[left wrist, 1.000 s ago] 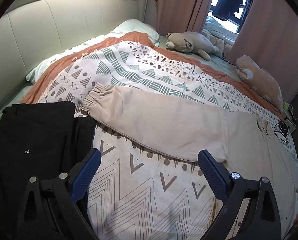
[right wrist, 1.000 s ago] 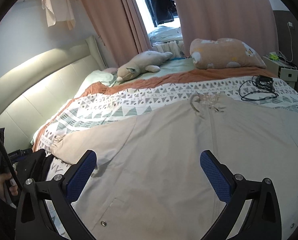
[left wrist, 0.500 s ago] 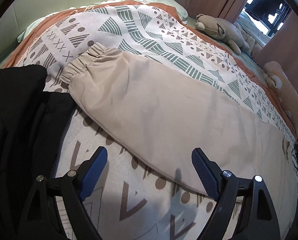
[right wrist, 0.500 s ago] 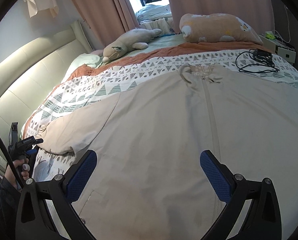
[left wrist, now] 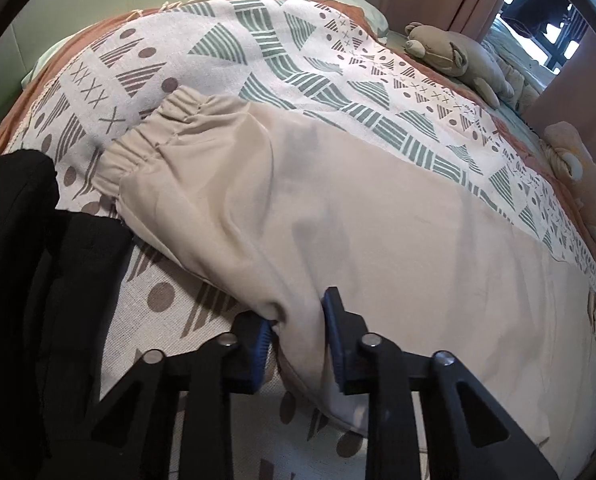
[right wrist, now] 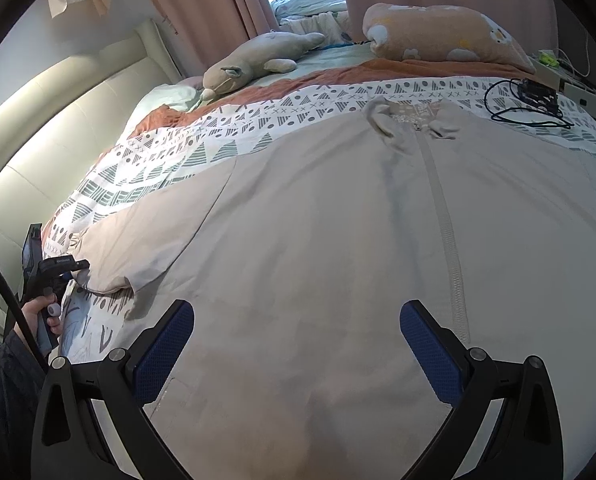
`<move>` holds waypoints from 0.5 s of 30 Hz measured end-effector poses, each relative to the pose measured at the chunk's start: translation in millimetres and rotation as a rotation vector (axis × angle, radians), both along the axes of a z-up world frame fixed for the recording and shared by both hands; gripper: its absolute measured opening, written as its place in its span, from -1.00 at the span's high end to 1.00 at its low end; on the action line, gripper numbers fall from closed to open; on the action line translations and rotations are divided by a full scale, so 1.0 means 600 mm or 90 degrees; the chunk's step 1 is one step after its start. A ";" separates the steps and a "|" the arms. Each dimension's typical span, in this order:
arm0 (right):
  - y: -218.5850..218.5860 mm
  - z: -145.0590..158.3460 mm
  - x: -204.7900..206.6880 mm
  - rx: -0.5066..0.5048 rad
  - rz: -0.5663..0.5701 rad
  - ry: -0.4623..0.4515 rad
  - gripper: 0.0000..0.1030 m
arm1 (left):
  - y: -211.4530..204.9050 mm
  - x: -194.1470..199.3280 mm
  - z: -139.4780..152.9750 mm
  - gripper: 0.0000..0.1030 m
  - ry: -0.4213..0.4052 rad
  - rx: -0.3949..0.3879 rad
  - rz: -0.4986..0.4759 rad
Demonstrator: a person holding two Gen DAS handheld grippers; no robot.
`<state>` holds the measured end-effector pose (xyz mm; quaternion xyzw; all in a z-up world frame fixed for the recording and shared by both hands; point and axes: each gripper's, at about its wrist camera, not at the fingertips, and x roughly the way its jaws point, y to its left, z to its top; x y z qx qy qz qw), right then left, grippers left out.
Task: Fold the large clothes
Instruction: 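Close the left gripper on the sleeve cuff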
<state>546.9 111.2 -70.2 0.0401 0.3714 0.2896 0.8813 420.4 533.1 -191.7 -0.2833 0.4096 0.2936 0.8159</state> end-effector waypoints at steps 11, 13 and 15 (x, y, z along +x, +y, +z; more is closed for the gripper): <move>0.061 -0.029 0.033 0.015 0.048 0.040 -1.00 | -0.090 0.017 0.172 0.84 -0.086 0.123 -0.122; 0.068 -0.033 0.036 0.018 0.060 0.046 -1.00 | -0.115 0.020 0.204 0.84 -0.100 0.133 -0.142; 0.072 -0.034 0.038 0.022 0.067 0.051 -1.00 | -0.140 0.025 0.230 0.84 -0.112 0.137 -0.159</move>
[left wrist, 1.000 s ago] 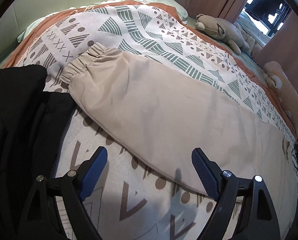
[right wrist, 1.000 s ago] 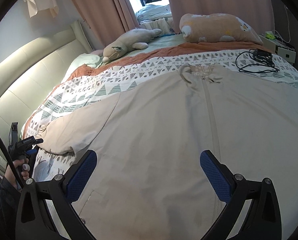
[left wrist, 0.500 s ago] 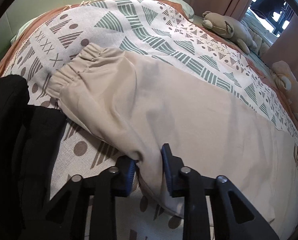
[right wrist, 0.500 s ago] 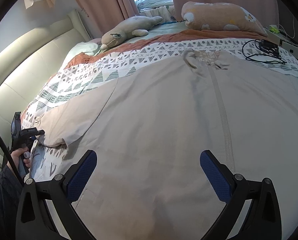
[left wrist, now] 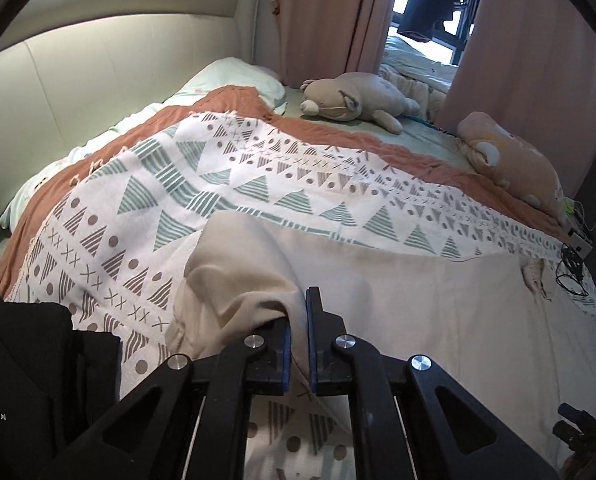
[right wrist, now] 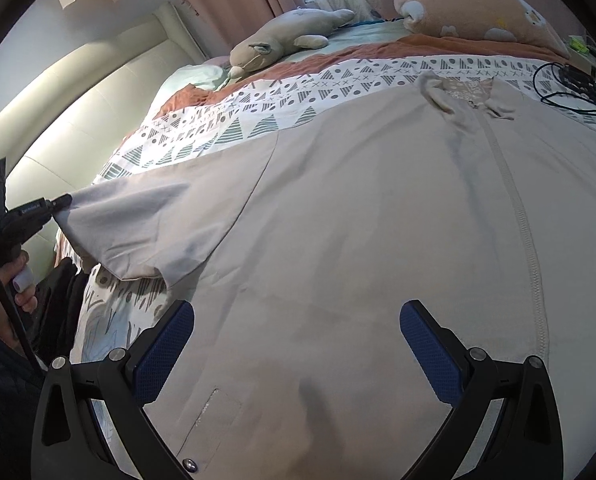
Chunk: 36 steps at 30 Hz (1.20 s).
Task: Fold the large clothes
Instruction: 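Close the left gripper on the sleeve cuff, then lift the sleeve with the left gripper and fold it across the jacket body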
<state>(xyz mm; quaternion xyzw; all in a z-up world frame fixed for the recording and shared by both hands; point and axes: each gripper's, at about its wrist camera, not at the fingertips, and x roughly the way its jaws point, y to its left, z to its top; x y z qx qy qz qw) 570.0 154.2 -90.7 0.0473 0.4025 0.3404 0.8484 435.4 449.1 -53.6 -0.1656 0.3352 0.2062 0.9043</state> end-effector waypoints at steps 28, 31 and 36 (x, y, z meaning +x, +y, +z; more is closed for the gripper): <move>-0.222 0.032 0.017 0.088 -0.181 0.044 -1.00 | -0.449 0.140 0.054 0.84 -0.014 -0.049 -0.281; -0.245 0.034 0.020 0.106 -0.194 0.059 -1.00 | -0.477 0.149 0.033 0.84 -0.007 -0.074 -0.296; -0.285 0.040 0.024 0.123 -0.221 0.062 -1.00 | -0.505 0.166 -0.029 0.84 0.013 -0.191 -0.308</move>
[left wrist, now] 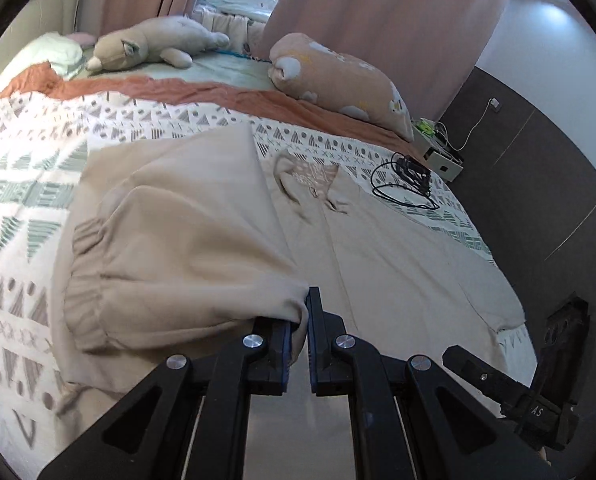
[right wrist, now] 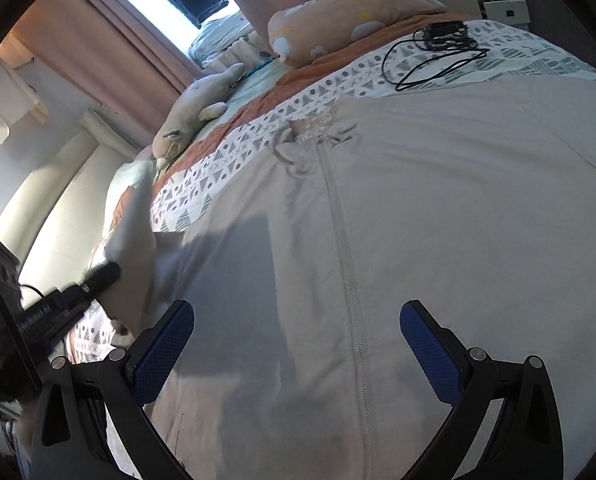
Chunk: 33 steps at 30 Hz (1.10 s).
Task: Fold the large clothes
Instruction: 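Lift the sleeve with the left gripper and fold it across the jacket body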
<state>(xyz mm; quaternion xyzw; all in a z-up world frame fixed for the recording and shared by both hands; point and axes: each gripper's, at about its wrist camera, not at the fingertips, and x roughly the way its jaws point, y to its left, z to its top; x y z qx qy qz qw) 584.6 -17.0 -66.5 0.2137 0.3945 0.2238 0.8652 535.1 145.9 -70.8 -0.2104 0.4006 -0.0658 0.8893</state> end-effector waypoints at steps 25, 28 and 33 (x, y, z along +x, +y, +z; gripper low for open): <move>0.031 0.011 -0.016 -0.039 0.047 -0.034 -1.00 | 0.109 -0.158 -0.079 -1.00 0.025 -0.110 0.164; 0.053 0.013 -0.022 -0.048 0.070 -0.046 -1.00 | 0.153 -0.184 -0.068 -1.00 0.020 -0.096 0.218; 0.094 0.011 -0.030 -0.088 0.097 -0.077 -1.00 | 0.209 -0.209 -0.067 -1.00 0.035 -0.076 0.263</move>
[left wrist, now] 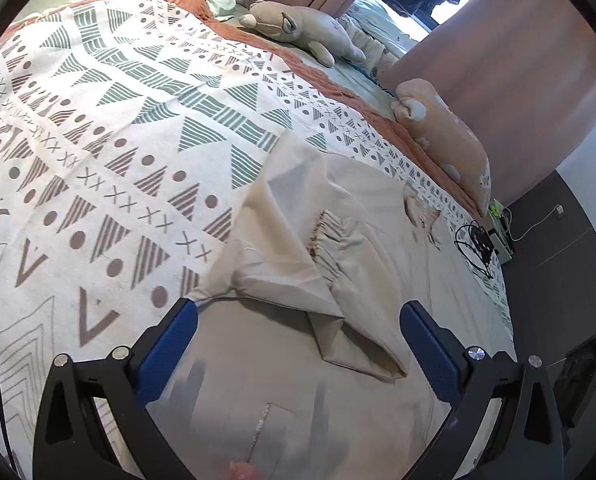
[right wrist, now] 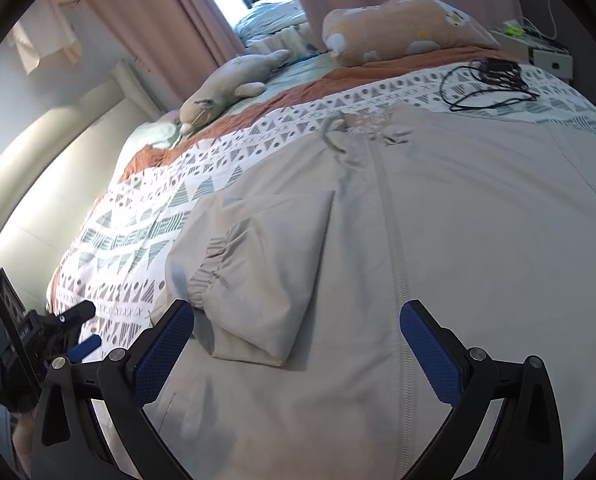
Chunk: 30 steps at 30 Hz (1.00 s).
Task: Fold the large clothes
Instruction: 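Lift the sleeve with the left gripper and fold it across the jacket body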
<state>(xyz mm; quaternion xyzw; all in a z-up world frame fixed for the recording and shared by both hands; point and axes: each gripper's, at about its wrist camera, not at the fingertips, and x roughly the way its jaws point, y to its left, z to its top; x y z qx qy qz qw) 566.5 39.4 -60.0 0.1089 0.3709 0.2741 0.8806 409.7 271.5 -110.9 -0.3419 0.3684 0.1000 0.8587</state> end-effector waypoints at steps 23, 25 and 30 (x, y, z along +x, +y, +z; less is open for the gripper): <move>0.236 -0.104 0.070 -0.301 0.069 -0.013 -1.00 | 0.025 0.015 -0.085 -0.64 0.128 0.136 -0.086; 0.240 -0.107 0.078 -0.306 0.062 -0.015 -1.00 | 0.026 0.022 -0.090 -0.56 0.133 0.139 -0.088; 0.225 -0.100 0.087 -0.301 0.020 -0.029 -1.00 | 0.040 0.040 -0.117 -0.22 0.155 0.114 -0.076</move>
